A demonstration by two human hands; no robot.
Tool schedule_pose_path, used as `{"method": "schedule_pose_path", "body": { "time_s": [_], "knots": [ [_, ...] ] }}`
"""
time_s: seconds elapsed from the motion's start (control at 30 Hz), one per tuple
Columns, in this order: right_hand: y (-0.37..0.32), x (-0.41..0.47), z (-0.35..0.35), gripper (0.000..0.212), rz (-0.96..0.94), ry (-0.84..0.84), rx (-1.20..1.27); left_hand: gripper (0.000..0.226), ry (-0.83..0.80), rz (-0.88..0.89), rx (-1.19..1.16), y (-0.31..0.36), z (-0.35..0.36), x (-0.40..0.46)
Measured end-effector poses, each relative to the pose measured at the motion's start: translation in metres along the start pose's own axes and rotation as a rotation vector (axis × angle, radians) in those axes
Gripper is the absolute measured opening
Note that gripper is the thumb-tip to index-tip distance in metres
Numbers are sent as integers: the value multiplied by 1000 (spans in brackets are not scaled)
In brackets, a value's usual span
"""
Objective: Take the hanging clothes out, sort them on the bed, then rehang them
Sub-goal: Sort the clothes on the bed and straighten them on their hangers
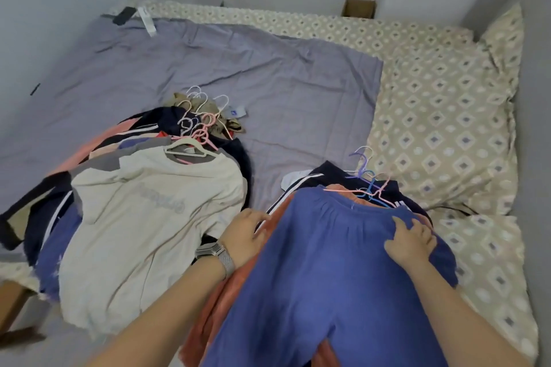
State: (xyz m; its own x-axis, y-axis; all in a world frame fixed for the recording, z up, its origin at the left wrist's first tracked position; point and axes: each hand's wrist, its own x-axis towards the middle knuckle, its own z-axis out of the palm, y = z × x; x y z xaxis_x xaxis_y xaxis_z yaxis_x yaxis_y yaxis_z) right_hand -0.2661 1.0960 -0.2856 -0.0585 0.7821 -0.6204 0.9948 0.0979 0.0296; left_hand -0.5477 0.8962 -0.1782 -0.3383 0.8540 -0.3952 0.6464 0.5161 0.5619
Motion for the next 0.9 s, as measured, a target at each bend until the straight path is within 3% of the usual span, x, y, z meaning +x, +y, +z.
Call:
{"method": "schedule_pose_path", "body": {
  "time_s": [0.13,0.2,0.3,0.4,0.6,0.9],
  "knots": [
    [-61,-26,3,56,-334,99,69,55,-5,-69,-14,-18,-9,-7],
    [-94,-54,4,51,-542,-62,164,57,1,-97,-26,-27,-17,-18],
    [-132,-109,5,40,-742,-403,157,35,-2,-119,-21,-51,-31,-39],
    [-163,-155,10,35,-877,-347,142,30,11,-130,-31,-86,-51,-66],
    [-245,-230,14,38,-811,-67,409,30,130,-162,-94,-159,-105,-142],
    [-375,-327,118,32,-600,-176,213,27,112,-210,-137,-334,-178,-253]
  ]
}}
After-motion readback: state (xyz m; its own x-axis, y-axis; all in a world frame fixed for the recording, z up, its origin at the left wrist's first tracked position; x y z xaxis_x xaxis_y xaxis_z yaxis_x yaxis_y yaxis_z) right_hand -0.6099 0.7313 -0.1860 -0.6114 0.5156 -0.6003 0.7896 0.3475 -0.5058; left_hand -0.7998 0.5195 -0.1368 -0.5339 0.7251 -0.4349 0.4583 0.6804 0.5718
